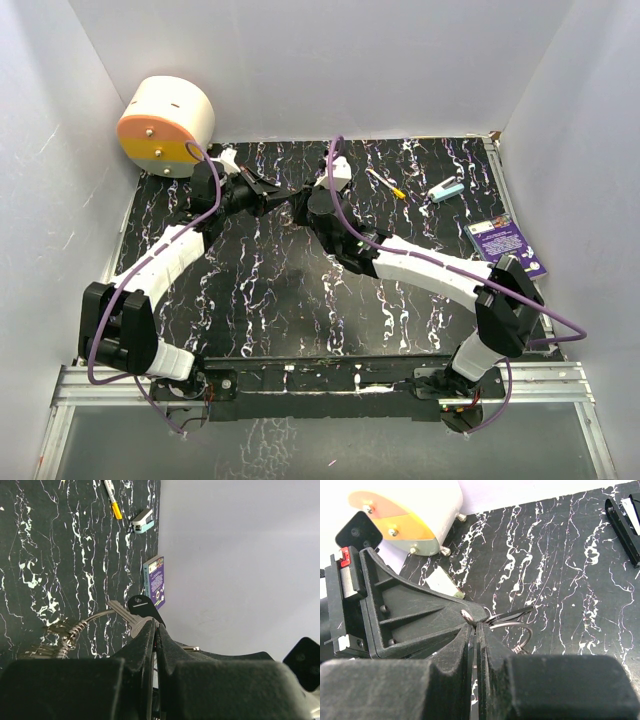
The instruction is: Put the keys on the keyring
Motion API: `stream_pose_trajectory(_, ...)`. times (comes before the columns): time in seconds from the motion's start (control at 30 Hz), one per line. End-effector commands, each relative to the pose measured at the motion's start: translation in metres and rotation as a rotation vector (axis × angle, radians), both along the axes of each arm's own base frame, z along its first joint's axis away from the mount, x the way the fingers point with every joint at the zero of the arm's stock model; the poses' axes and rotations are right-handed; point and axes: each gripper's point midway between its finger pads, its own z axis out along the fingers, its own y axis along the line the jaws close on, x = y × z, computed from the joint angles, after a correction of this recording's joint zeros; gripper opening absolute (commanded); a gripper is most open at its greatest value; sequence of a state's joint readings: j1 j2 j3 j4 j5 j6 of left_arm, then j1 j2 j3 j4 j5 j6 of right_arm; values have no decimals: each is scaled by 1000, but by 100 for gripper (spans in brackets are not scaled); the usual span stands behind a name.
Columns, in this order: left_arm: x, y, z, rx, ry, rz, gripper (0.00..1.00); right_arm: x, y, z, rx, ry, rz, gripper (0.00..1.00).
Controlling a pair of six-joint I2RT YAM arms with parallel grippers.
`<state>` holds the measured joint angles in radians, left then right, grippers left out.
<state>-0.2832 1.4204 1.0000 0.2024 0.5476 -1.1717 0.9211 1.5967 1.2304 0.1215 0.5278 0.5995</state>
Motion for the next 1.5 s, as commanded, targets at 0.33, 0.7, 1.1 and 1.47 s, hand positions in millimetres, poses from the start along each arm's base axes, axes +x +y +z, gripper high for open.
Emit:
stream_pose_trajectory(0.33, -10, -1, 19, -2, -54, -23, 0, -1, -9, 48, 130, -82, -36, 8)
stream_pose_trajectory(0.7, -8, -1, 24, -10, -64, -22, 0, -4, -12, 43, 129, -71, -32, 8)
stream_pose_trajectory(1.1, 2, 6, 31, 48, -164, -1, 0, -7, -6, 39, 138, -49, -1, 8)
stream_pose_trajectory(1.47, 9, 11, 37, 115, -243, 6, 0, -10, -11, 30, 115, -21, -11, 8)
